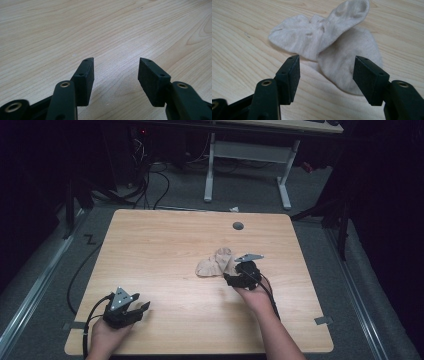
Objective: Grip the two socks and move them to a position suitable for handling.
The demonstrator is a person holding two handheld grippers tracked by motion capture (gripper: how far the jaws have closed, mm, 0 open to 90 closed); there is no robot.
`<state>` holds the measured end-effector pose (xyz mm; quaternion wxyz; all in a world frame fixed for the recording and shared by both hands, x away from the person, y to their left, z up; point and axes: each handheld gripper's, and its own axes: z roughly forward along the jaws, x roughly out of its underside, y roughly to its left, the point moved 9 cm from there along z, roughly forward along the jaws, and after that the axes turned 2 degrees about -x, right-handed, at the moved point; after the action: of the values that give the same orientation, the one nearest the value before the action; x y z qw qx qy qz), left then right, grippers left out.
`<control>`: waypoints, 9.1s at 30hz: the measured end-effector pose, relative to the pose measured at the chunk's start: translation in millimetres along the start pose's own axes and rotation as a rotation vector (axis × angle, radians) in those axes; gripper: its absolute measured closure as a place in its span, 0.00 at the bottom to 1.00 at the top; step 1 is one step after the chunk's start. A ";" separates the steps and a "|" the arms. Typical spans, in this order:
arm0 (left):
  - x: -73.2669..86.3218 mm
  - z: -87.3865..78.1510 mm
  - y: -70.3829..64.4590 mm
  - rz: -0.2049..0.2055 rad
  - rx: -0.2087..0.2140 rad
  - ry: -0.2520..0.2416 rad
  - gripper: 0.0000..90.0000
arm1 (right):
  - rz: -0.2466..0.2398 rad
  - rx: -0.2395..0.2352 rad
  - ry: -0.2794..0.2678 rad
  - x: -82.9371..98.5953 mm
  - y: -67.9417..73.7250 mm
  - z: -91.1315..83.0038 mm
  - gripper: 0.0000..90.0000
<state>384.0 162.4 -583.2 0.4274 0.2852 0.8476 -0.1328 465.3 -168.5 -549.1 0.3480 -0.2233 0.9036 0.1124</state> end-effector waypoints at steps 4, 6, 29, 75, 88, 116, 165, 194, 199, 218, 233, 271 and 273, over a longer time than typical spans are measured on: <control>0.6 0.7 -0.7 0.006 0.006 0.002 0.53 | 0.004 0.007 0.001 -13.0 -4.3 7.4 0.47; 0.6 0.6 -0.7 0.006 0.008 0.002 0.53 | 0.010 0.007 -0.007 -17.8 -6.2 8.7 0.49; 0.0 -1.0 1.4 -0.018 0.017 -0.010 0.52 | 0.124 -0.042 -0.023 -58.4 -26.7 27.5 0.54; -2.0 0.5 -2.0 -0.007 0.032 -0.017 0.49 | 0.090 -0.058 -0.165 -48.5 1.6 -30.3 0.98; -4.1 -0.4 -5.3 -0.011 0.043 -0.031 0.48 | 0.013 -0.138 -0.234 -24.5 52.8 -65.5 0.98; -6.1 -5.1 -0.2 -0.041 0.052 -0.043 0.48 | -0.172 -0.384 -0.308 -60.6 193.4 -63.8 0.98; -42.5 40.6 -129.6 0.127 0.271 0.063 0.83 | -0.013 -0.095 -0.135 64.7 46.3 -22.2 1.00; -9.1 22.8 -84.9 0.088 0.176 0.064 0.85 | -0.156 -0.142 -0.057 83.8 90.3 -14.8 0.99; -9.6 22.5 -86.3 0.083 0.185 0.061 0.82 | -0.154 -0.151 -0.058 82.2 90.6 -15.1 0.93; -2.7 6.1 -7.7 0.001 0.025 0.026 0.46 | -0.109 -0.052 -0.120 27.8 63.3 -18.8 0.69; -3.7 5.1 0.8 -0.054 0.056 -0.003 0.45 | -0.090 -0.082 -0.048 -21.7 64.4 34.4 0.57; -4.4 4.7 0.3 -0.047 0.063 -0.010 0.45 | -0.165 -0.007 0.000 -37.5 59.8 66.7 0.95; -4.7 5.2 -0.1 -0.047 0.060 -0.014 0.45 | -0.163 -0.013 -0.012 -39.2 61.1 62.9 0.95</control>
<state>389.5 158.1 -582.5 0.4215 0.2772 0.8465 -0.1702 498.0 -79.7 -565.6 0.3598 -0.2978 0.8796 0.0907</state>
